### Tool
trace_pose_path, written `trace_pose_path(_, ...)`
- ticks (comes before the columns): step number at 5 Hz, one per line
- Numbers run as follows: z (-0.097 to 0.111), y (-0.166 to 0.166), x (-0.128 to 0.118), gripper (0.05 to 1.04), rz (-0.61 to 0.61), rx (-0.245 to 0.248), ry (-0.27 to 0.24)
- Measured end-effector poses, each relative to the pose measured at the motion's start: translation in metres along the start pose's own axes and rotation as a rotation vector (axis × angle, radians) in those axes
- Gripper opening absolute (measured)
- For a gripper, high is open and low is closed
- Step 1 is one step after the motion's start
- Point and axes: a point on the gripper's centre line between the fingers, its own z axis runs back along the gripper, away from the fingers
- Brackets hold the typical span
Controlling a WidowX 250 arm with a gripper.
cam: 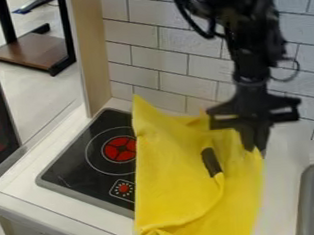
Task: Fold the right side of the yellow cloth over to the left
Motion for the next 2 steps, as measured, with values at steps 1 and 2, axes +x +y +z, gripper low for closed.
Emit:
trace_pose_path(1, 0.018, 0.024, 0.002, 0.049, 0.044, -0.019, -0.028)
trace_pose_path(2, 0.03, 0.041, -0.01, 0.049, 0.041, -0.007, -0.045)
